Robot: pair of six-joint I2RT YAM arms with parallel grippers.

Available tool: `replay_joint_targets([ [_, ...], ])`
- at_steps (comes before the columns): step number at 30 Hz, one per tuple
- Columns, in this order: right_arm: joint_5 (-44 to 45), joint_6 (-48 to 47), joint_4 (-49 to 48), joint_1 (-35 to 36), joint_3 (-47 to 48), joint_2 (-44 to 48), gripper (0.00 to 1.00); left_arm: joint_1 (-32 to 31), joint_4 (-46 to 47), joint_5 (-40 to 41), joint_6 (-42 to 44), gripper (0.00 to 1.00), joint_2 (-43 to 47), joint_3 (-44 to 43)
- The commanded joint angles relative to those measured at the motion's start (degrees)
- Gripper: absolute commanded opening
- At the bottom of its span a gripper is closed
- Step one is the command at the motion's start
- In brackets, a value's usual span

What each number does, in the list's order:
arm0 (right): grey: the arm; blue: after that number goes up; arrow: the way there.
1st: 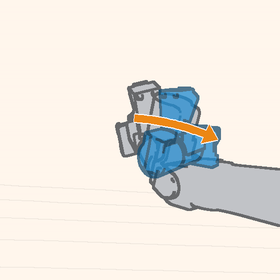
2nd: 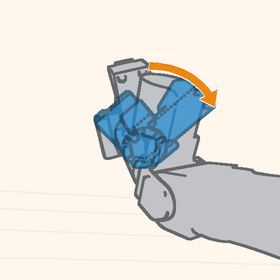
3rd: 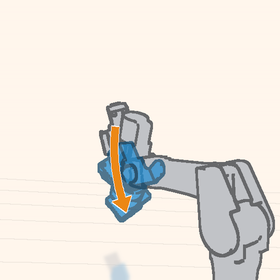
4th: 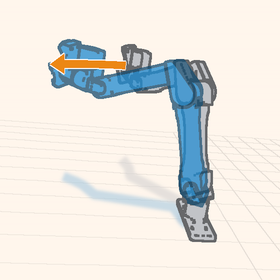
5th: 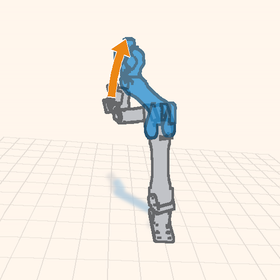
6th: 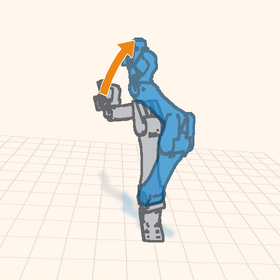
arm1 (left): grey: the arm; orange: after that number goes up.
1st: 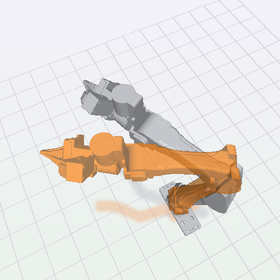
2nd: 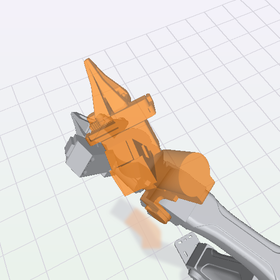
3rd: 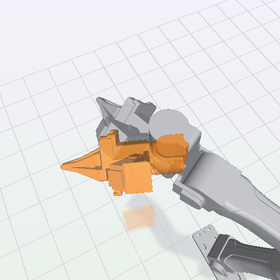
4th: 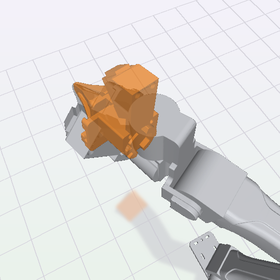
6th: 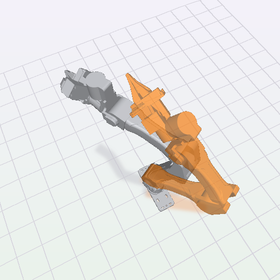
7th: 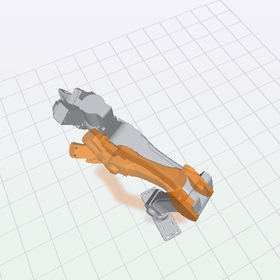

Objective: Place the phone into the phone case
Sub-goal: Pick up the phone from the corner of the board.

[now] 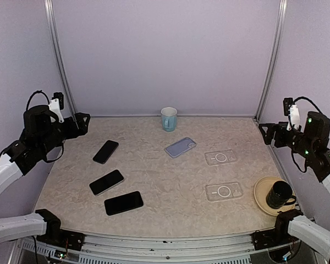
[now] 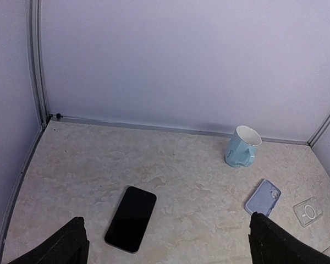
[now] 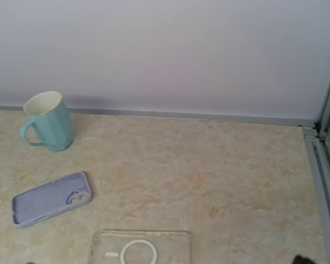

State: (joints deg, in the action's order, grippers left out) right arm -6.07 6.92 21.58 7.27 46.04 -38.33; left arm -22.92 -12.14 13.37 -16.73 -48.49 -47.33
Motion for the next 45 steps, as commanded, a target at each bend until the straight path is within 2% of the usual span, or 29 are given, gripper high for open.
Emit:
replay_joint_targets([
  [1,-2.17,3.15,-0.14,-1.03,1.82,-0.87,1.00,-0.61,-1.09,0.21,-2.11,0.99,-1.67,-1.46],
  [9,-4.14,14.16,1.71,-1.00,4.93,-10.36,1.00,-3.47,-0.73,1.65,-12.65,0.99,-7.41,0.30],
  [12,-10.71,13.02,0.95,-1.03,5.49,-12.74,1.00,-5.42,0.03,3.99,-17.44,0.99,-11.62,1.05],
  [16,-16.01,16.65,-5.67,-1.03,0.36,-11.64,1.00,-6.21,0.89,6.79,-23.02,0.99,-17.38,1.28],
  [19,-20.11,19.01,-10.49,-1.03,-2.40,-12.45,1.00,-6.59,1.84,9.08,-24.48,0.99,-21.20,1.10],
  [23,-20.85,19.07,-9.35,-1.03,-1.99,-16.51,1.00,-6.70,3.82,12.69,-24.46,0.99,-25.00,0.69],
  [29,-20.08,17.51,-9.60,-0.41,-2.79,-17.82,1.00,-6.54,7.81,18.82,-15.07,0.99,-35.34,-3.12],
  [34,-18.61,15.80,-8.27,1.78,-2.03,-19.71,1.00,-6.52,19.04,23.17,1.15,0.99,-45.32,-5.64],
  [37,-17.70,14.53,-6.95,3.25,-1.06,-20.78,1.00,-5.53,16.58,21.42,7.08,0.99,-51.55,-12.23],
  [39,-17.53,14.04,-7.30,3.89,-0.95,-20.99,1.00,-4.59,15.22,16.59,10.21,0.99,-54.12,-15.65],
  [42,-18.10,13.80,-8.15,4.37,-0.95,-21.49,1.00,-1.31,10.43,2.43,12.34,0.99,-55.94,-20.77],
  [45,-18.80,13.57,-8.81,4.66,-0.95,-21.46,1.00,2.10,4.70,-3.41,16.13,0.99,-58.87,-25.68],
])
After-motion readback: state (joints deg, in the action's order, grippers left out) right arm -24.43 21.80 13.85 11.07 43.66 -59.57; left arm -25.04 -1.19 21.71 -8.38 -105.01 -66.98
